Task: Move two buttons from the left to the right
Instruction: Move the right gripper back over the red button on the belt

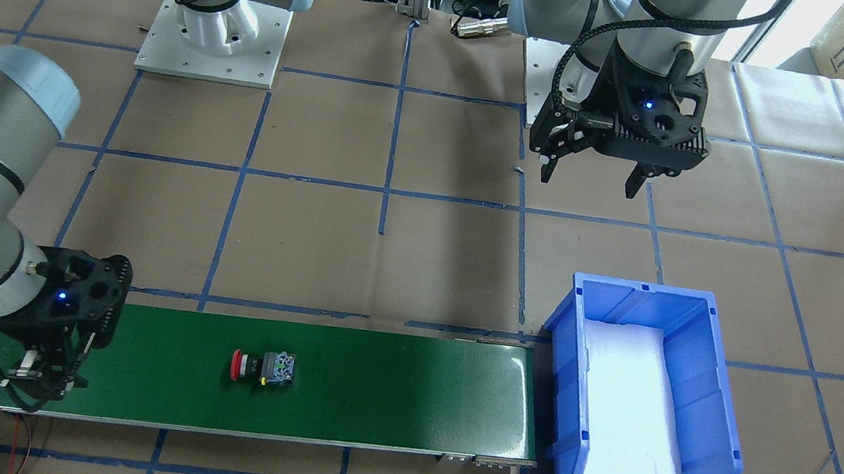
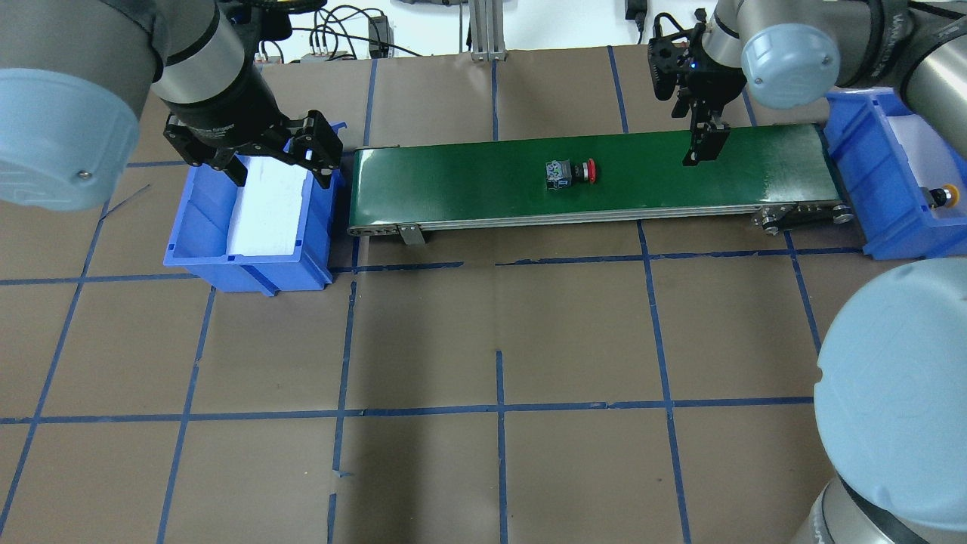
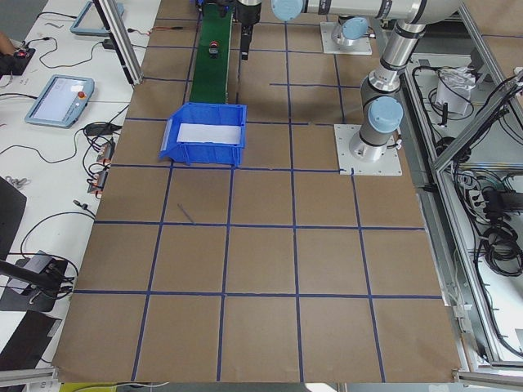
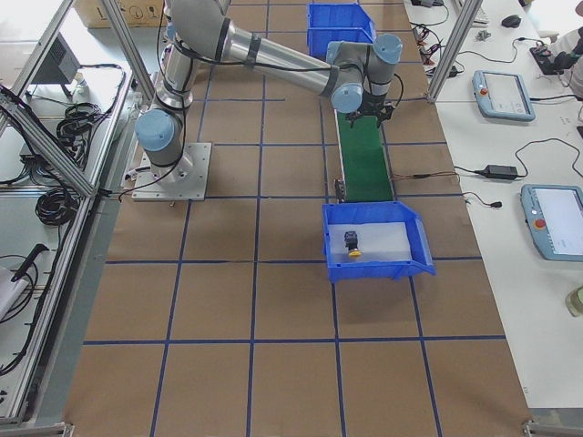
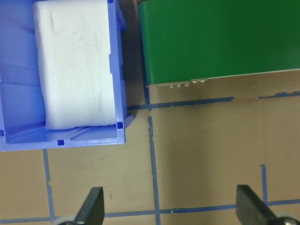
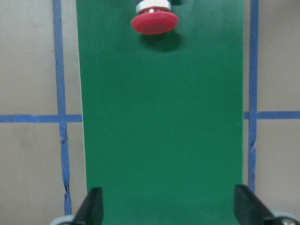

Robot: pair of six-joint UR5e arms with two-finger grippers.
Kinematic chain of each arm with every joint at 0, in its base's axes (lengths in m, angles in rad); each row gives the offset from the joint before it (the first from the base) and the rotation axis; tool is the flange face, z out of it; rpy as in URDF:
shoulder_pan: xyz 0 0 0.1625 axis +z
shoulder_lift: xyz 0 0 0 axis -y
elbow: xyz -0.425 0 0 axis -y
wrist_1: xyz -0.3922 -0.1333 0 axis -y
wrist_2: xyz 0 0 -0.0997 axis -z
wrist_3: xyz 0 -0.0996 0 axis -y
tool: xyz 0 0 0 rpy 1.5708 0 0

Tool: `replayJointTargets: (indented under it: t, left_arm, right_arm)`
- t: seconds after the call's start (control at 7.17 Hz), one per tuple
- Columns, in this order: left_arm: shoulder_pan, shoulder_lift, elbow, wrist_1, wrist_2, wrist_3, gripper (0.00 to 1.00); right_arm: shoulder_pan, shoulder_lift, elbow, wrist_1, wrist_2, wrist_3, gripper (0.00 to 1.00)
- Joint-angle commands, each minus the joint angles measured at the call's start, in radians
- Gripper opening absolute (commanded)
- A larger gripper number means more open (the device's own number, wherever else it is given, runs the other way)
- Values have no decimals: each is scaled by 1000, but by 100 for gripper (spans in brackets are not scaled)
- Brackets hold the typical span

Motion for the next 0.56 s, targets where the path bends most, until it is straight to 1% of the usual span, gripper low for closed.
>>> replayJointTargets:
  t: [0.0, 0.14, 0.28, 0.42]
  left_arm:
    - [0, 0, 0, 0, 0, 0, 100]
    - [0, 0, 0, 0, 0, 0, 100]
    - [0, 0, 0, 0, 0, 0, 100]
    - [0, 0, 0, 0, 0, 0, 100]
  right_arm:
    - [40, 28, 33, -120, -29, 98, 100]
    - [108, 29, 35, -145, -87, 155, 99]
    - [138, 48, 43, -158, -86, 180, 99]
    - [129, 63, 43, -159, -86, 157, 99]
